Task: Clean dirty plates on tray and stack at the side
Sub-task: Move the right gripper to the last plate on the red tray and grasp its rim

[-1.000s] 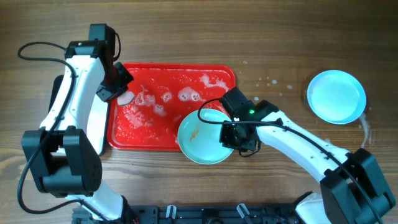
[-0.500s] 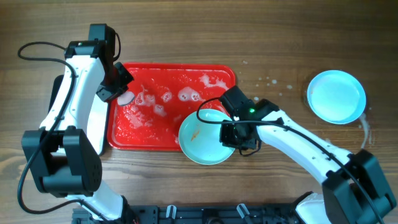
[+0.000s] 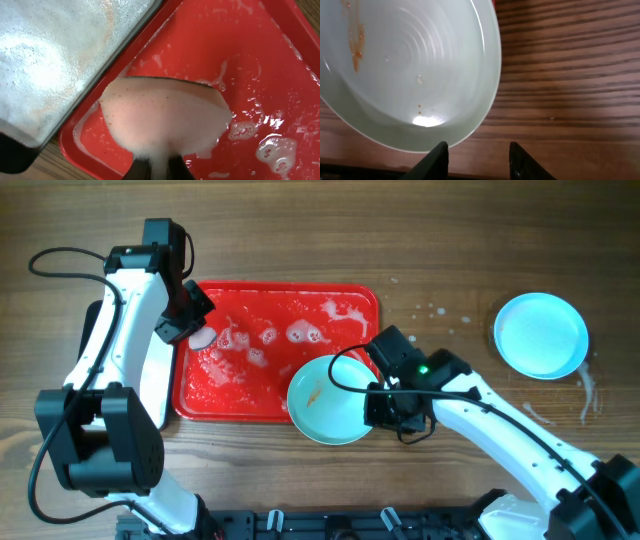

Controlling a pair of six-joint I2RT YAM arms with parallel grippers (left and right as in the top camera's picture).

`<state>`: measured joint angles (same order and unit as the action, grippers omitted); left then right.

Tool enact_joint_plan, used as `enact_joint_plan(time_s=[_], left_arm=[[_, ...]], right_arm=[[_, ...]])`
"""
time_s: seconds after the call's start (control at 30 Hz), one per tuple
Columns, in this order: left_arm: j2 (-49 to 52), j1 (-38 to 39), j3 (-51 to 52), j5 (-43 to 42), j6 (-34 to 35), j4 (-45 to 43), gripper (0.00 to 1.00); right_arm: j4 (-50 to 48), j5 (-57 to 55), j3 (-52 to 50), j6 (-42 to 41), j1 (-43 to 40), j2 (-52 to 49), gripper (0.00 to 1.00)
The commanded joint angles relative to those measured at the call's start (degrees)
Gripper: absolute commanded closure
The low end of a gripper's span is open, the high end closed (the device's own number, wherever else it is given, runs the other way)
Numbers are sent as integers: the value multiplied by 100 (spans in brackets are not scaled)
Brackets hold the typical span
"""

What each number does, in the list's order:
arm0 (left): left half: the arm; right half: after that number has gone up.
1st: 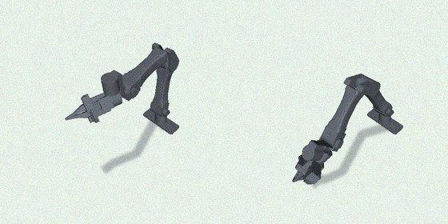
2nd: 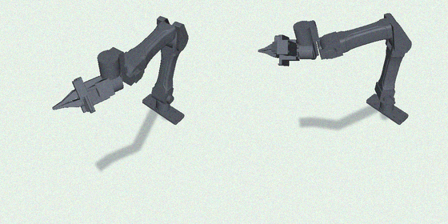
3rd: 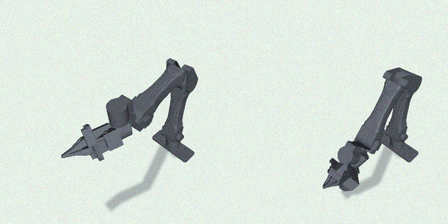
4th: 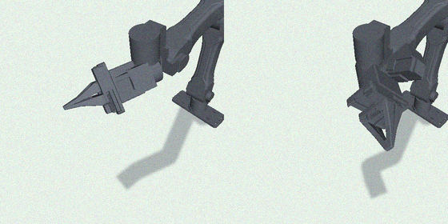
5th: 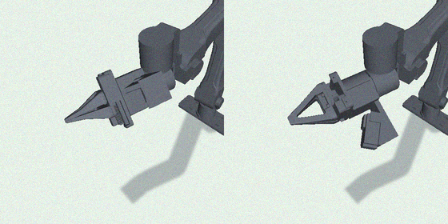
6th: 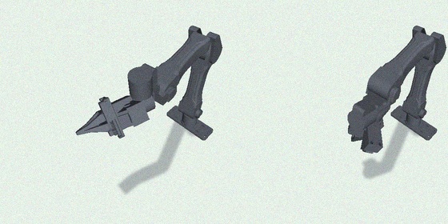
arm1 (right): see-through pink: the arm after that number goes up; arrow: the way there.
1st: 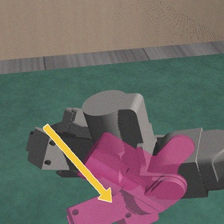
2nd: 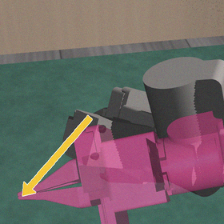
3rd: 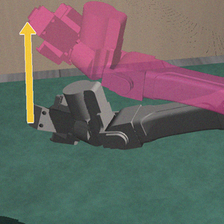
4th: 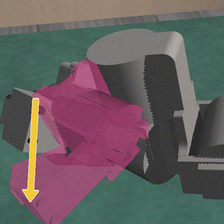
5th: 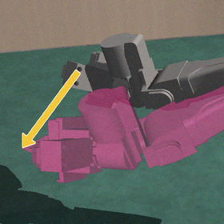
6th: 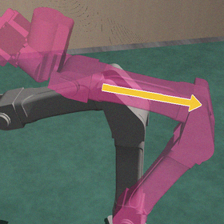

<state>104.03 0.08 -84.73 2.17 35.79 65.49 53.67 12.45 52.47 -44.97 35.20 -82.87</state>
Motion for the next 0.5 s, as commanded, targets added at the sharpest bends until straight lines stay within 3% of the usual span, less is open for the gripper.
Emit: enact_joint_plan(time_s=[0.0, 0.23, 0.47], left_arm=[[-83, -20, -68, -22, -92, 4, 96], [-83, -20, -68, -22, -92, 4, 96], [-83, -20, -68, -22, -92, 4, 96]], right_arm=[[-636, 448, -378, -66, 11, 70, 57], [-1123, 437, -682, -295, 151, 24, 57], [-1102, 442, -684, -326, 170, -131, 66]])
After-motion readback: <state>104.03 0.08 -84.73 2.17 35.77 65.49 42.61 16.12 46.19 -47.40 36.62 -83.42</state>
